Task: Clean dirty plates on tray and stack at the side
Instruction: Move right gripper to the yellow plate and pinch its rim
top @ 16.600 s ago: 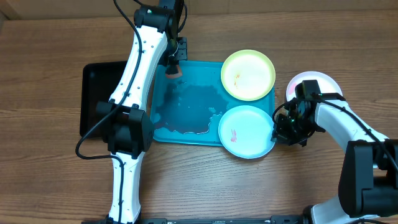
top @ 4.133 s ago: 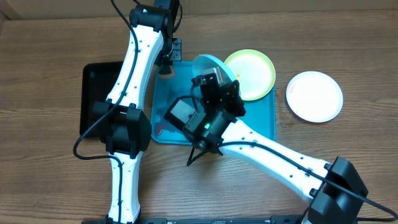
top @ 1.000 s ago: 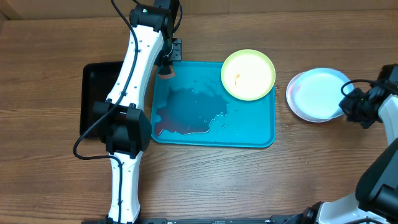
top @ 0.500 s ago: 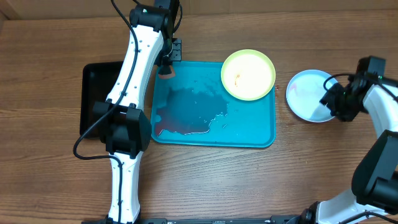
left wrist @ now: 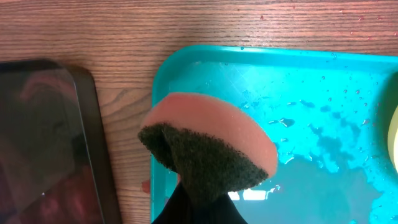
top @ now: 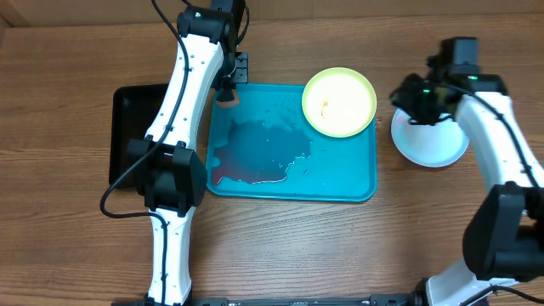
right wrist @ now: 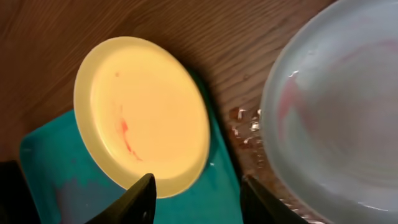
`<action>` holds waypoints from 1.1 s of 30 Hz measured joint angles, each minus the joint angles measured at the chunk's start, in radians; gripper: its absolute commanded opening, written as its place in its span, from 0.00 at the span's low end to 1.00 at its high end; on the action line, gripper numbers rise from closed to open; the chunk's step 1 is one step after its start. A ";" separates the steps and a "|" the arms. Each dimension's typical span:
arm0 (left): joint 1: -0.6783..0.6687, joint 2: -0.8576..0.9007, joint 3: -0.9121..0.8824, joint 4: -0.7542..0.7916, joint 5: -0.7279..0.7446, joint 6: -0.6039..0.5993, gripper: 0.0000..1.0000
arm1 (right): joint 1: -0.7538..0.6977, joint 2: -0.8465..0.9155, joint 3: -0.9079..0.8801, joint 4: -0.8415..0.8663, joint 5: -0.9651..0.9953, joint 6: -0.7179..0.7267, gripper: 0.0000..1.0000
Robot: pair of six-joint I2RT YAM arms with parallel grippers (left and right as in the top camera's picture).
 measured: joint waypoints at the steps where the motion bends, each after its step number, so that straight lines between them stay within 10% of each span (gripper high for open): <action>1: 0.000 0.000 0.000 0.000 0.000 0.000 0.04 | 0.022 0.005 -0.001 0.010 0.019 0.030 0.43; 33: -0.002 0.000 0.000 0.007 0.000 0.000 0.04 | 0.219 0.235 -0.014 0.023 0.062 0.128 0.04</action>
